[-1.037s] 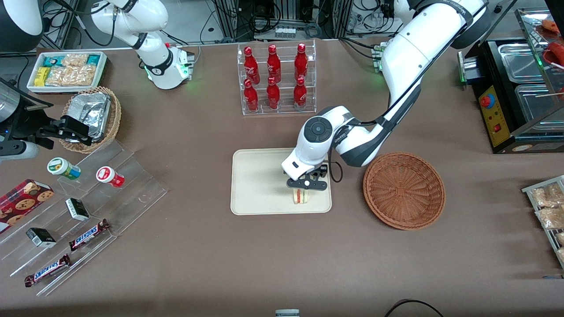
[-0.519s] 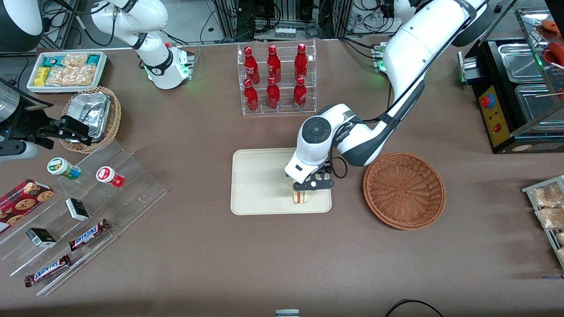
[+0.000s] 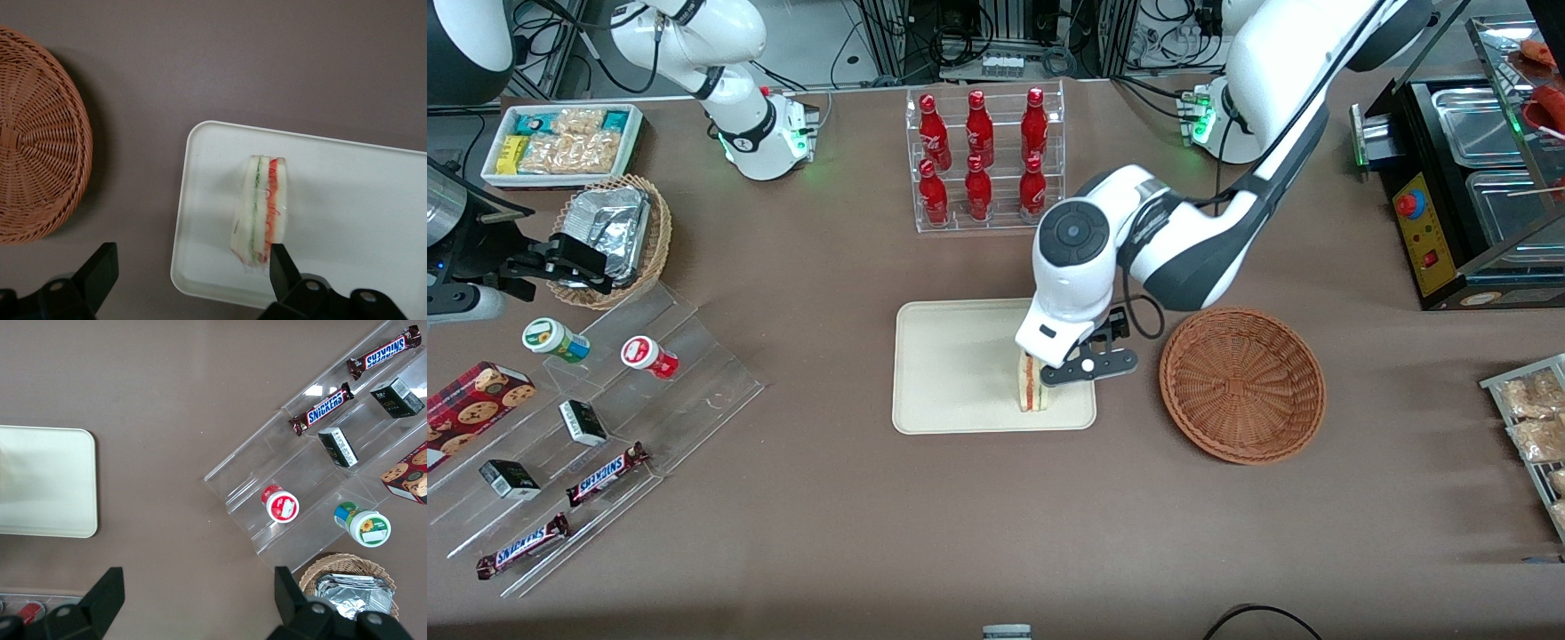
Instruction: Place sandwich from basket to tray
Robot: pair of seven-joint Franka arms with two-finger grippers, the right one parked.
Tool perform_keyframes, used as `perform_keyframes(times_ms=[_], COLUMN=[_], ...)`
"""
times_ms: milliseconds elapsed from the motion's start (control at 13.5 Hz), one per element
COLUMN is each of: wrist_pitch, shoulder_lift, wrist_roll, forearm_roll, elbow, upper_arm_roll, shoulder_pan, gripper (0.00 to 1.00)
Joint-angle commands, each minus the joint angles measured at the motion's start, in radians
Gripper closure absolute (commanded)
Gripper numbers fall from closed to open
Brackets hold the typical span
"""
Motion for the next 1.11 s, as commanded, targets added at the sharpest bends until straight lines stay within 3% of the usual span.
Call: perform_keyframes(times_ms=[0, 370, 519, 741, 1037], wrist_pitch=[-0.036, -0.212, -0.266, -0.359, -0.499], shoulder_lift=[-0.075, -0.215, -0.264, -0.362, -0.433], wrist_roll=[0.000, 0.142, 0.330, 0.669, 0.852], forearm_roll=[-0.091, -0.223, -0.261, -0.384, -0.376], elbow=[0.016, 0.015, 0.018, 0.018, 0.018], upper_arm_roll=[0.013, 0.016, 0.052, 0.293, 0.406], shoulder_pan=[0.036, 0.157, 0.193, 0.140, 0.145], gripper=[0.00, 0.00, 0.00, 0.00, 0.00])
